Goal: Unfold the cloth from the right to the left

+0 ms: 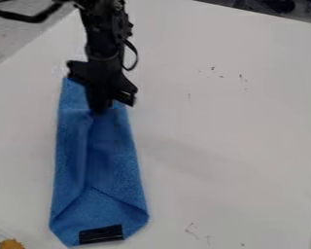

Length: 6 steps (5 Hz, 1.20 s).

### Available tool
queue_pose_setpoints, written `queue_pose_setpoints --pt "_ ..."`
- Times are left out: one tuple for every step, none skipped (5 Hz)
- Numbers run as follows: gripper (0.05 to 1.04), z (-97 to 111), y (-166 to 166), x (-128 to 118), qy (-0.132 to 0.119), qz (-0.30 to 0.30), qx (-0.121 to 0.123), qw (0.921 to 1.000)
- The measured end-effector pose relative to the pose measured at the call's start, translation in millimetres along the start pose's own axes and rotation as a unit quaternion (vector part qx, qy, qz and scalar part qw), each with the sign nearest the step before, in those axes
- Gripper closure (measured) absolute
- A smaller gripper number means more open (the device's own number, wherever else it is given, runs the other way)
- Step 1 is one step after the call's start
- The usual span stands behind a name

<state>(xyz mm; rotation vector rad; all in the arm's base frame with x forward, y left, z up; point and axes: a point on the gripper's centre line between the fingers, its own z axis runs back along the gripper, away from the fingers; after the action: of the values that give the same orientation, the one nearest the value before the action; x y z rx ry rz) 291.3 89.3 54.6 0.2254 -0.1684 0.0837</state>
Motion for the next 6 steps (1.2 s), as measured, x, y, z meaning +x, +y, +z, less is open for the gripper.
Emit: queue_pose_setpoints --pt "1.017 -1 31 -23 -0.006 0.048 0.010 0.9988" --pt "1.017 -14 59 -46 -0.011 0.096 -0.001 0.9953" --pt "1.017 -21 81 -62 -0.018 0.124 -0.009 0.9920" --pt "1.017 -31 100 -79 -0.023 0.142 -0.011 0.9895" --pt "0.989 -42 112 -86 -0.032 0.147 -0.009 0.9887" --pt "0.823 -47 125 -92 -0.031 0.144 -0.011 0.9891"
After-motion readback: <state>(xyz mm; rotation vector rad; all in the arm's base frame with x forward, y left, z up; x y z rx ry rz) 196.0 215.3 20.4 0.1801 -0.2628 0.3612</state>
